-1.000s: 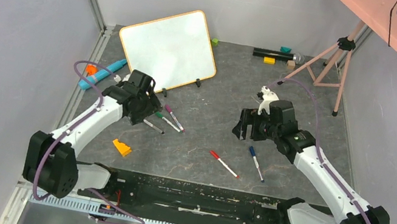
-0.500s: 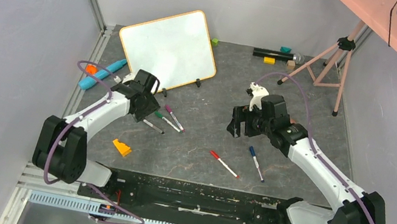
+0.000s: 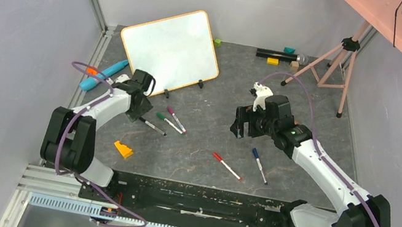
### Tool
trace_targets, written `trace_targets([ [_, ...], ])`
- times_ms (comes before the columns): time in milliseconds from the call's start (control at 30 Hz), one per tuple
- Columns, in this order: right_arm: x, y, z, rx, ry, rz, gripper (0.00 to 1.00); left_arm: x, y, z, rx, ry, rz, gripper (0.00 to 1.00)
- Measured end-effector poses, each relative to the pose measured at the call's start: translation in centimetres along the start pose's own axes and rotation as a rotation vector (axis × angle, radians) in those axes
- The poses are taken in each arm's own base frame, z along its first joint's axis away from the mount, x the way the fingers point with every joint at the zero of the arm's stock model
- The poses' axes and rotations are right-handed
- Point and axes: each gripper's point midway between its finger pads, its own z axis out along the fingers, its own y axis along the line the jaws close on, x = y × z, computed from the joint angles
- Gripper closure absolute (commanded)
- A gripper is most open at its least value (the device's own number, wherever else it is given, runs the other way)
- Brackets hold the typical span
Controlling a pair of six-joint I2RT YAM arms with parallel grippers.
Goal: Write a sentence on the whiteboard
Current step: Move the whiteboard to the center of the board.
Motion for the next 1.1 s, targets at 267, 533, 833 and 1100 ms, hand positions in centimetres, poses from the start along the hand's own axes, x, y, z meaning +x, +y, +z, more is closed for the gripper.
trace_targets([
  [267, -0.1, -0.2, -0.1, 0.013, -0.005, 0.003, 0.13, 0.7, 0.3, 2.0, -0.031, 0.039, -0.006, 0.54],
  [533, -0.1, -0.2, -0.2, 0.014, -0.007, 0.004, 0.13, 2.0, 0.8, 2.6, -0.035, 0.072, -0.047, 0.44],
  [833, -0.9, -0.4, -0.2, 0.030, -0.019, 0.000, 0.12, 1.2, 1.6, 0.7, -0.030, 0.065, -0.012, 0.34],
  [1100, -11.6, -1.4, 3.7, -0.059, -0.172, 0.073, 0.15, -3.4, 0.5, -5.4, 0.190, -0.030, 0.014, 0.18],
])
